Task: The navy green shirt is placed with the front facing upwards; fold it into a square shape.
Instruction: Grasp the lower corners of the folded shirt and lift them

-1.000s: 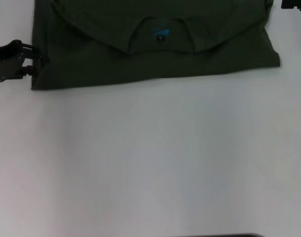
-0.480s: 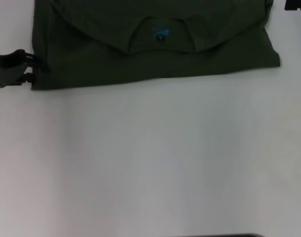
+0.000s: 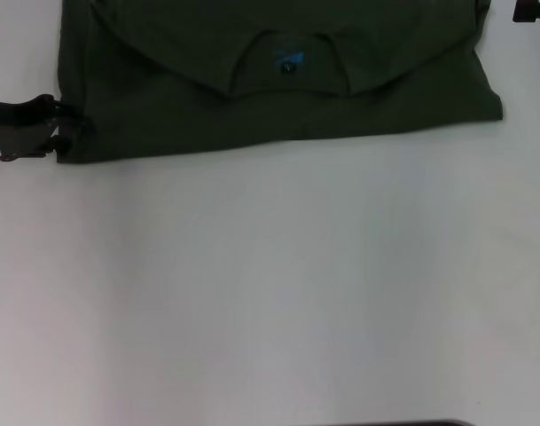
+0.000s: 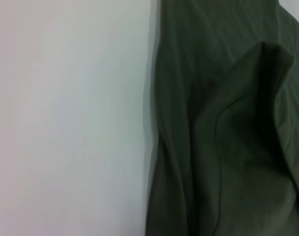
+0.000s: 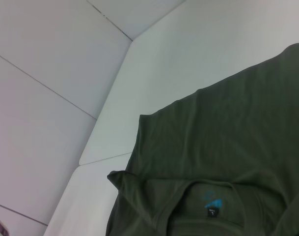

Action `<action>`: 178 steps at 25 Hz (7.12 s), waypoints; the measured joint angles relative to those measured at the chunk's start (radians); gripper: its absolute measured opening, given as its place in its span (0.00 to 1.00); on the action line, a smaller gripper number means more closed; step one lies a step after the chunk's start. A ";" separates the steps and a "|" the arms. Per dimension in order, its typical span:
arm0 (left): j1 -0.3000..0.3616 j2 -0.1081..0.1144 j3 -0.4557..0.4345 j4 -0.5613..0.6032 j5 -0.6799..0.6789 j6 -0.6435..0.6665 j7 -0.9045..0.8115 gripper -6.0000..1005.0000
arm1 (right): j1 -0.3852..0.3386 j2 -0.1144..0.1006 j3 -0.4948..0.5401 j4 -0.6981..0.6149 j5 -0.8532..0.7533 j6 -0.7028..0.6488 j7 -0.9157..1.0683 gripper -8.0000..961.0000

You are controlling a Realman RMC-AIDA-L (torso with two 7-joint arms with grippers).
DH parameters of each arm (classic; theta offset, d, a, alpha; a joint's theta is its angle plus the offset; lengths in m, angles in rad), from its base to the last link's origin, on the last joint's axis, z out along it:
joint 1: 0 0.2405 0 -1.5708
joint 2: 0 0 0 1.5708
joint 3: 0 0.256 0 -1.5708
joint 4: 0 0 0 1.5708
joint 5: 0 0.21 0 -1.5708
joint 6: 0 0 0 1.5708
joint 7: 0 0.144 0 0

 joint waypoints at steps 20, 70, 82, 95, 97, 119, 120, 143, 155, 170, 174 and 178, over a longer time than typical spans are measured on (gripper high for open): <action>-0.001 0.000 0.006 0.003 0.010 -0.009 0.065 0.71 | -0.003 -0.002 0.003 0.000 0.000 0.000 0.002 0.85; -0.066 0.052 0.069 0.011 0.068 0.184 0.007 0.05 | -0.006 -0.025 0.006 -0.012 -0.230 0.019 0.044 0.85; -0.063 0.066 0.064 0.011 0.068 0.212 0.009 0.05 | 0.014 0.017 0.004 0.030 -0.368 0.162 0.038 0.85; -0.064 0.062 0.061 0.017 0.068 0.213 0.008 0.05 | 0.044 0.064 0.011 0.133 -0.369 0.337 0.044 0.85; -0.064 0.062 0.061 0.017 0.068 0.211 0.008 0.05 | 0.044 0.067 0.010 0.148 -0.369 0.362 0.044 0.85; -0.070 0.062 0.061 0.019 0.068 0.204 0.008 0.05 | 0.067 0.106 0.011 0.204 -0.366 0.478 0.038 0.85; -0.070 0.062 0.061 0.019 0.068 0.204 0.008 0.05 | 0.068 0.107 0.010 0.209 -0.366 0.483 0.037 0.85; -0.070 0.062 0.061 0.020 0.065 0.203 0.011 0.05 | 0.082 0.125 -0.022 0.212 -0.374 0.502 0.033 0.85; -0.075 0.059 0.061 0.021 0.062 0.202 0.007 0.05 | 0.066 0.119 -0.012 0.214 -0.364 0.503 0.008 0.84; -0.072 0.057 0.059 0.026 0.061 0.202 0.008 0.05 | 0.085 0.120 -0.022 0.225 -0.358 0.498 0.027 0.78; -0.069 0.055 0.059 0.035 0.061 0.206 0.007 0.05 | 0.080 0.112 -0.037 0.224 -0.362 0.476 0.022 0.77; -0.070 0.054 0.059 0.037 0.061 0.209 0.004 0.05 | 0.079 0.106 -0.048 0.221 -0.362 0.463 0.025 0.64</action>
